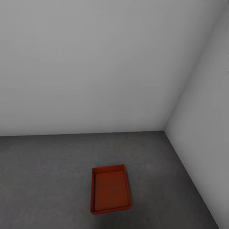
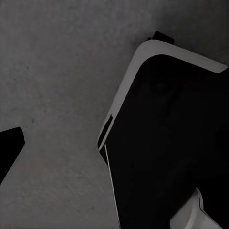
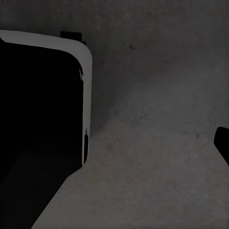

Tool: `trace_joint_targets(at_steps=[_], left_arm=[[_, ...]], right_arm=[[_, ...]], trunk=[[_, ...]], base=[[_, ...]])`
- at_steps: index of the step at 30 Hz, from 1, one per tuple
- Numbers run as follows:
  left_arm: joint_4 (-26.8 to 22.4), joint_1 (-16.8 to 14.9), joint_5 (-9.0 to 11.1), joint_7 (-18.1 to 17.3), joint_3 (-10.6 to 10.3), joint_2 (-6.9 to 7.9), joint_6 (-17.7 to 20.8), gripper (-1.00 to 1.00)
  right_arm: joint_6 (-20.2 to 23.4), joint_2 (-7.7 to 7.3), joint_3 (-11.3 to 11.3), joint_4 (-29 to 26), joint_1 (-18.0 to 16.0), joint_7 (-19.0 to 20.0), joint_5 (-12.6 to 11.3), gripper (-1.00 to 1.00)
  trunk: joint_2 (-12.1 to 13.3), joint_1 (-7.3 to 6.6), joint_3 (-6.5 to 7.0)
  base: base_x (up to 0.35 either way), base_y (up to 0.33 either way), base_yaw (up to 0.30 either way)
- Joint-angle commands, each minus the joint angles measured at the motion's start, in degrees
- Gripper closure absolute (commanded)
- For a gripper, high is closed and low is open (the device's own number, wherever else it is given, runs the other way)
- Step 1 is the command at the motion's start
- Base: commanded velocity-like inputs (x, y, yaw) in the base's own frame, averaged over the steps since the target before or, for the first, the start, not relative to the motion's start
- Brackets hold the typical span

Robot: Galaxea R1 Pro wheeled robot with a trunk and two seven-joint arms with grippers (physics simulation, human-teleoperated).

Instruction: Move the two storage containers from the living room to the garage. In the garage, place one container on the floor and stack the other container on top of it (either order is fine).

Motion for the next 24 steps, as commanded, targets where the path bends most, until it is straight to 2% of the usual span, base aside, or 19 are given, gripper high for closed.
trace_joint_targets(at_steps=[1,24], left_arm=[[0.0,0.0,0.0,0.1,0.4,-0.01,-0.2,-1.00],[0.1,0.0,0.0,0.1,0.3,0.05,-0.2,-1.00]], right_arm=[[-0.4,0.04,0.5,0.2,-0.1,0.0,-0.5,-1.00],[-0.4,0.22,0.5,0.2,-0.1,0.1,-0.5,-1.00]], trunk=[[-0.1,0.03,0.01],[-0.1,0.03,2.12]], base=[[0.000,0.000,-0.067],[0.000,0.000,-0.017]])
